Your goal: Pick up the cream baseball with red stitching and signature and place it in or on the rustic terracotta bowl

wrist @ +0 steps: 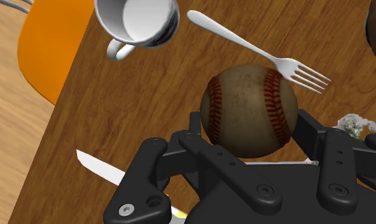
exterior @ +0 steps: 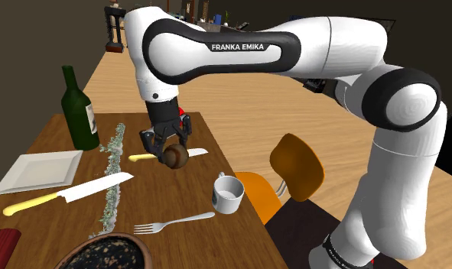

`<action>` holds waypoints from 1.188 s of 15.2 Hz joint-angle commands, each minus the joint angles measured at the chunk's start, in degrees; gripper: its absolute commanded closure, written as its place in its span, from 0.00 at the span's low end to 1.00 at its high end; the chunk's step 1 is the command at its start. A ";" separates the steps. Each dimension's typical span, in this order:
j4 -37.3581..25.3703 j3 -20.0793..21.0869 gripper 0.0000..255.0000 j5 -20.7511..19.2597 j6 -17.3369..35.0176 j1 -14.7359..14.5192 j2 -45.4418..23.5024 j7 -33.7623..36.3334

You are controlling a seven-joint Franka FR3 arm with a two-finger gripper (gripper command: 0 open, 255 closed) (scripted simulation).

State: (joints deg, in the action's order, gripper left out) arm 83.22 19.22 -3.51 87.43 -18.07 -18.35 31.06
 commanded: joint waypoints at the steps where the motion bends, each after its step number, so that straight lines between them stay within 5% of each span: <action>1: -1.21 0.93 1.00 0.06 -0.40 -1.88 -0.83 2.76; 11: -13.99 4.23 1.00 -1.57 -3.95 -12.55 -10.04 15.36; 18: -34.26 4.79 1.00 -4.59 -11.08 -23.33 -22.68 23.07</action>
State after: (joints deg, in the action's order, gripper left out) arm 52.95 24.06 -7.47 77.58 -39.42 -38.38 52.95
